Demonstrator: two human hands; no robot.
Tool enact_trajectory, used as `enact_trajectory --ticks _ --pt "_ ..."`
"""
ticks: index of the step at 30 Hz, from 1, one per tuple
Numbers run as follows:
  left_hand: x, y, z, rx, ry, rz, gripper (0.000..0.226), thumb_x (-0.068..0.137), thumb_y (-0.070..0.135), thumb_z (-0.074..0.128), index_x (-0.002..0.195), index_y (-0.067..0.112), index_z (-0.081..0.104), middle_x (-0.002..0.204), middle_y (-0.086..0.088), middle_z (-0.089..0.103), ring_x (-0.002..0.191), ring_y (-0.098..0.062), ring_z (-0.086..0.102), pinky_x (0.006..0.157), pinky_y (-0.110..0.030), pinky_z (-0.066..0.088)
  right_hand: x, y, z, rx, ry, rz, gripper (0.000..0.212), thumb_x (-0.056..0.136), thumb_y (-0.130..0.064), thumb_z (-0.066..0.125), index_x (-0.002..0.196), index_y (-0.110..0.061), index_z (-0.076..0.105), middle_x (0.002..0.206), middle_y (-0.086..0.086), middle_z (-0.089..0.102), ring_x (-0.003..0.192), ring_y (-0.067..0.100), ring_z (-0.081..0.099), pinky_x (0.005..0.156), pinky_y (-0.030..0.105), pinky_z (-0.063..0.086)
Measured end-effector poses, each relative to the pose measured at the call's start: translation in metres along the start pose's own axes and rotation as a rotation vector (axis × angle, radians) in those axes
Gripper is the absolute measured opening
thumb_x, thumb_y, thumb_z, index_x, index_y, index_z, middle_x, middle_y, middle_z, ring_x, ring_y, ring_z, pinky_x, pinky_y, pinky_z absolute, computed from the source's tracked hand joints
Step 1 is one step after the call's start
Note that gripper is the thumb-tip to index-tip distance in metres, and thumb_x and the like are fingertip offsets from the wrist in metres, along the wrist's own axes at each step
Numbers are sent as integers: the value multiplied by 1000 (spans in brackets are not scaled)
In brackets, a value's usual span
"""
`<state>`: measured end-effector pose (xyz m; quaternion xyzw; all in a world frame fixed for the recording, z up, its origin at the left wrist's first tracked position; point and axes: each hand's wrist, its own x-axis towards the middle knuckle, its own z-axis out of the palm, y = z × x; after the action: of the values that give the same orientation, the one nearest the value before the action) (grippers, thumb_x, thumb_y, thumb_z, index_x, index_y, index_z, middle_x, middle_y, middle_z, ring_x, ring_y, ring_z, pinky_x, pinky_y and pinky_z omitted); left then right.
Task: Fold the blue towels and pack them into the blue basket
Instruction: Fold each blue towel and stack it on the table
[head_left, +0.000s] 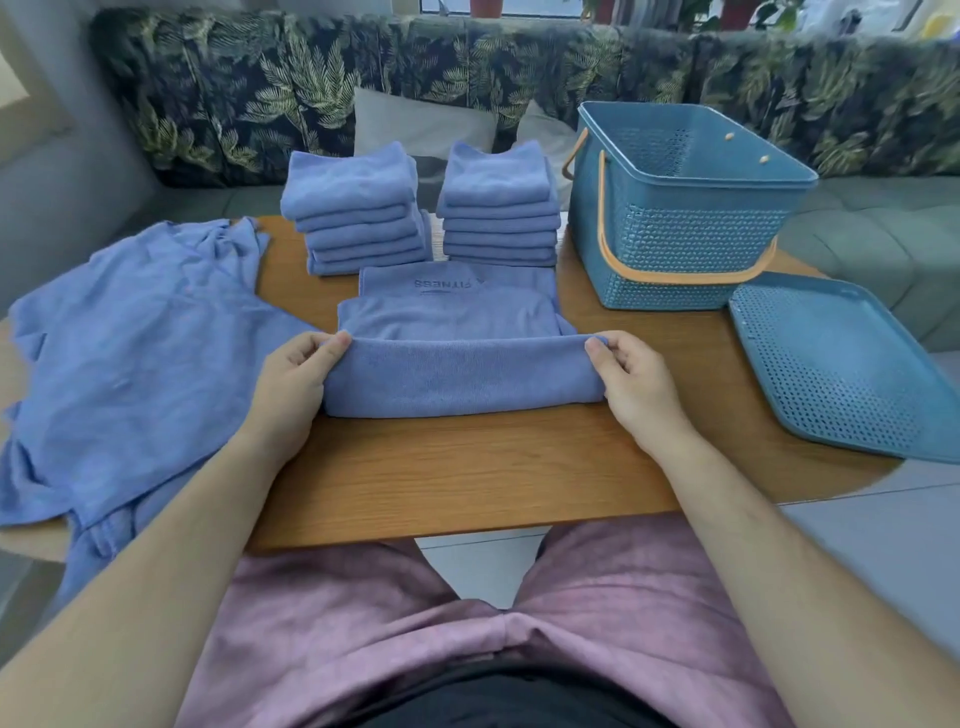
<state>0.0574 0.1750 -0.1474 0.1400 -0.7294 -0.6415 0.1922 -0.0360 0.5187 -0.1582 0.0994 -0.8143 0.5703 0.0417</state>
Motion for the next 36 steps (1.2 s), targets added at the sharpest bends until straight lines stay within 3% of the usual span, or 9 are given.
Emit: enact_trajectory --ticks 4,7,12,16,21,25,30,33,36 --pt "-3 12 -8 -197 -124 -151 82 101 60 37 50 2 66 59 -17 63 68 -24 62 76 -26 49 -3 -12 -3 246 -22 68 75 108 -48 33 54 1 51 70 20 65 67 14 59 67 19 46" --pt "-7 11 -7 -29 -169 -75 71 101 51 48 58 -2 70 70 -22 69 75 -22 66 84 -30 47 -6 -14 -3 182 -79 23 67 107 -37 45 52 -1 58 71 11 71 75 14 64 78 20 48" --pt "-7 10 7 616 -316 346 20 88 46 73 85 26 75 89 9 71 87 -10 63 82 -34 50 -11 -20 12 -419 -162 -314 15 89 -39 70 95 -27 77 94 -21 68 102 5 57 98 38 46" --pt "-12 14 19 1020 -555 470 86 65 92 48 132 41 60 143 16 49 137 -12 40 107 -33 32 -17 -37 26 -789 -467 -332 76 76 -75 56 145 -44 47 159 -15 36 151 10 22 120 31 13" --pt "-18 22 14 991 -882 130 106 58 87 68 150 52 30 161 31 3 150 2 -13 124 -38 0 -22 -51 13 -843 -821 -74 106 64 -85 64 155 -51 22 168 -19 0 154 5 -7 127 38 5" --pt "-27 25 23 895 -806 138 88 70 79 69 146 44 43 164 21 14 153 -3 -4 126 -39 5 -26 -64 10 -903 -813 -63 98 69 -79 69 153 -45 33 167 -15 12 154 10 7 126 37 12" --pt "-38 4 59 1111 -651 299 105 68 98 2 157 45 17 169 10 -3 155 -16 -13 126 -45 -4 -43 -56 46 -962 -623 -153 88 88 -83 20 162 -38 9 171 -4 -4 157 16 -5 127 39 2" --pt "-34 12 49 1146 -764 247 106 62 103 14 155 52 16 167 17 0 154 -10 -8 126 -42 0 -46 -61 41 -1021 -725 -99 93 85 -86 27 162 -36 8 171 -4 -2 157 17 -5 127 40 4" --pt "-32 26 35 1087 -826 282 79 68 96 38 135 55 50 153 23 36 144 -8 28 120 -40 24 -49 -83 29 -1087 -743 -122 75 85 -83 41 145 -38 44 151 -5 40 143 18 34 113 41 35"
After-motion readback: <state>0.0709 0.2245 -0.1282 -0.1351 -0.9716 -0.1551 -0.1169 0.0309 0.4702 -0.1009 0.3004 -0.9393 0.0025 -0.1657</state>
